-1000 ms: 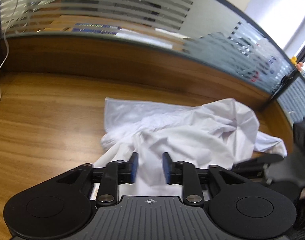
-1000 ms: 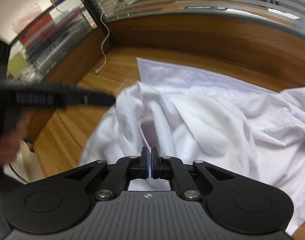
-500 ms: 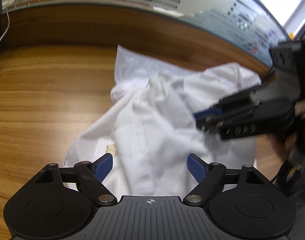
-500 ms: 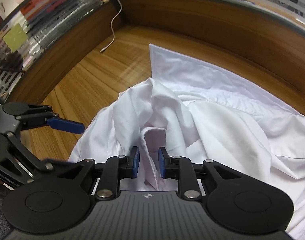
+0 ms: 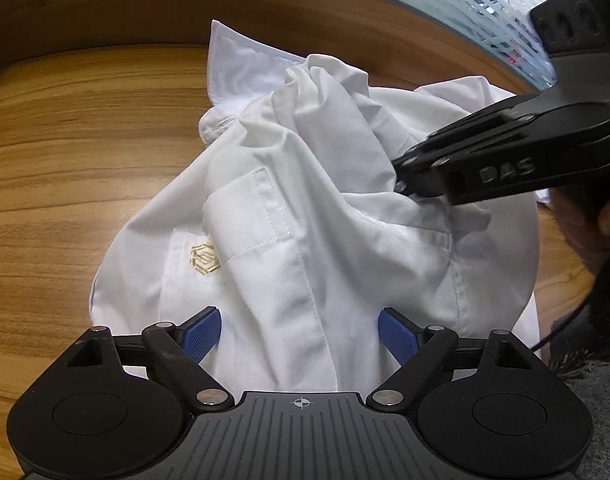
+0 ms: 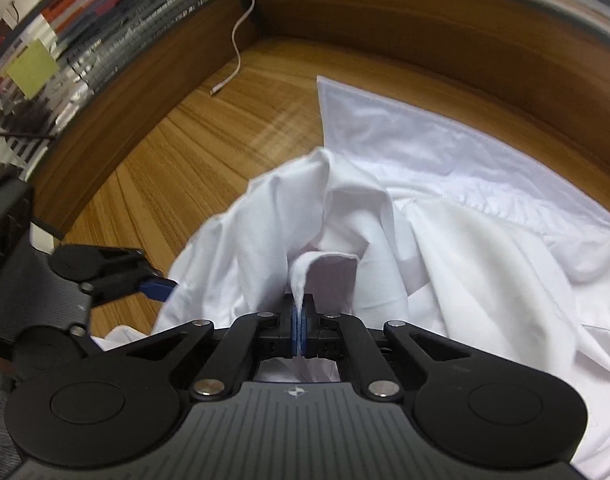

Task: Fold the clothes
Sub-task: 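Grasp the shirt front near the pocket with the left gripper and lift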

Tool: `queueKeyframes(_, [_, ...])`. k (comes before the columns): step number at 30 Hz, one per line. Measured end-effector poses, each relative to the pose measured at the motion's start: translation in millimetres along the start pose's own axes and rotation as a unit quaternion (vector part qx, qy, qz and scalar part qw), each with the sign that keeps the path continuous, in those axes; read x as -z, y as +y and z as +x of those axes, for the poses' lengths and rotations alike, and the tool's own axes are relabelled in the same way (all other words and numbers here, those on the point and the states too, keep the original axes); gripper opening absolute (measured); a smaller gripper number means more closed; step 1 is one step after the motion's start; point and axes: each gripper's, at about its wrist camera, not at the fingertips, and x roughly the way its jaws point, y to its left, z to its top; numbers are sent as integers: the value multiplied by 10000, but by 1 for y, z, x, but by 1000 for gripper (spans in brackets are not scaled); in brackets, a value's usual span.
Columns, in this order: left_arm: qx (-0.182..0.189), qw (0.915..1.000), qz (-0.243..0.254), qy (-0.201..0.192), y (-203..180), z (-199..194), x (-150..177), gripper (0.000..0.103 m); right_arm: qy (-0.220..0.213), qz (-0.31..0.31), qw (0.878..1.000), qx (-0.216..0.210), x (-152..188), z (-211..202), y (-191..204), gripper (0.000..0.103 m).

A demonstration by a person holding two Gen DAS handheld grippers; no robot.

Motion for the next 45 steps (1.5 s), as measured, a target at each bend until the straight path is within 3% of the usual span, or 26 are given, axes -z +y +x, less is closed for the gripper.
queueKeyframes(3, [-185, 9997, 68, -138, -8, 1, -3, 71, -250, -4, 9996, 133, 0, -22, 5, 2])
queueKeyframes(6, [-447, 9980, 302, -320, -19, -1, -6, 38, -558, 48, 9981, 254, 1, -50, 10, 2])
queueKeyframes(7, [-499, 9976, 323, -359, -22, -1, -9, 32, -669, 76, 9973, 294, 2, -60, 11, 2])
queueKeyframes(12, [-817, 9947, 380, -498, -32, -1, -29, 23, -1307, 355, 9898, 435, 12, -110, 12, 2])
queueKeyframes(14, [-1016, 9926, 423, -512, -35, 1, -35, 8, -1606, 553, 9842, 495, 15, -131, 10, 2])
queueKeyframes(22, [-1643, 9847, 358, -458, -24, 13, -45, 5, -2734, 1534, 9483, 503, 32, -213, -18, 2])
queueKeyframes(28, [-1976, 9771, 270, -736, -10, 6, -56, 5, -3080, 2170, 9237, 699, 55, -239, -37, 1])
queueKeyframes(35, [-2073, 9731, 303, -959, -12, -1, -76, 6, -3523, 3132, 8776, 872, 100, -261, -57, 1])
queueKeyframes(42, [-2337, 9712, -101, -444, 20, 17, -74, 5, -3958, 3431, 8281, 2000, 142, -309, -71, 1])
queueKeyframes(45, [-2474, 9681, -124, -375, 24, 14, -67, 5, -3896, 3521, 8150, 2450, 157, -317, -79, 1])
